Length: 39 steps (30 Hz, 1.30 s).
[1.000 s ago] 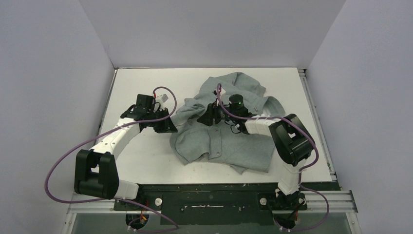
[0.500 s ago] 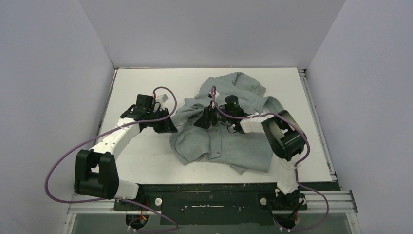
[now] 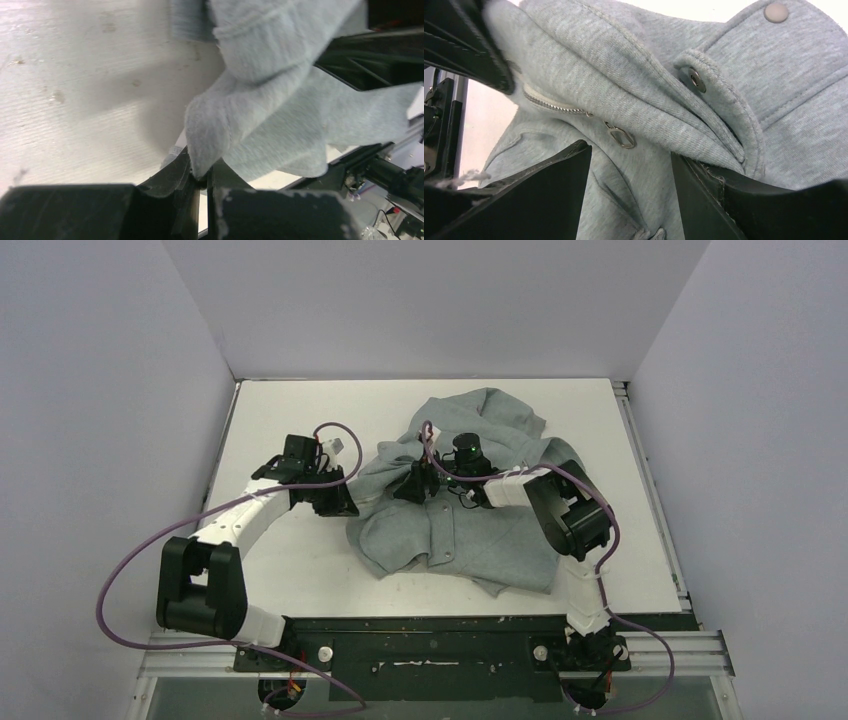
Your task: Zip up the jacket
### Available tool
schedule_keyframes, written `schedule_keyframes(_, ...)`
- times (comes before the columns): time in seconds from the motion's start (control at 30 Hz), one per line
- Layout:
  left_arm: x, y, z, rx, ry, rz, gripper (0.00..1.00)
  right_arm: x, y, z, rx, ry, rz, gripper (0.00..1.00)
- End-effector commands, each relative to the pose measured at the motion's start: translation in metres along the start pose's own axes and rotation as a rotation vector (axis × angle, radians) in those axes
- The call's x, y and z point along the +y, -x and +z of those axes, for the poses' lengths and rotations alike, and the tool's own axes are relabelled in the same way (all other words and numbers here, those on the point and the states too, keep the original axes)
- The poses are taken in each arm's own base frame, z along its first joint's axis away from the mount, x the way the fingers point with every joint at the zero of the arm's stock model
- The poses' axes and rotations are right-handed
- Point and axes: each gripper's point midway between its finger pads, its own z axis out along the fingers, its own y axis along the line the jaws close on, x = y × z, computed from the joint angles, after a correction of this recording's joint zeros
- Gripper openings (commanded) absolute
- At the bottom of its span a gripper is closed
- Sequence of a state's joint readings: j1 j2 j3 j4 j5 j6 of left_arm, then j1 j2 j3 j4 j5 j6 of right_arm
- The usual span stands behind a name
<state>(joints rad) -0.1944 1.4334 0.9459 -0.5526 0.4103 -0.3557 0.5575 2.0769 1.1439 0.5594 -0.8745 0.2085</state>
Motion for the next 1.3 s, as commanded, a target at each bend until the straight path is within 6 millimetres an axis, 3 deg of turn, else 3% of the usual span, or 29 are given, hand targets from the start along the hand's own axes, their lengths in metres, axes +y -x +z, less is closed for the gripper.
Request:
schedule_keyframes(0.0, 0.024, 0.006, 0.007, 0.002, 0.119, -0.009, 0.0, 0.008, 0.022, 0.009, -0.046, 0.062, -0.117, 0.61)
schedule_keyframes(0.53, 0.064, 0.002, 0.026, 0.041, 0.273, -0.028, 0.0, 0.013, 0.009, 0.009, 0.044, 0.042, -0.045, 0.59)
schedule_keyframes(1.1, 0.066, 0.001, 0.033, 0.052, 0.266, -0.025, 0.0, 0.027, 0.012, 0.003, 0.079, -0.017, 0.086, 0.6)
schedule_keyframes(1.27, 0.065, 0.0, 0.033, 0.054, 0.26, -0.025, 0.0, 0.02, 0.027, -0.005, 0.043, -0.152, 0.015, 0.62)
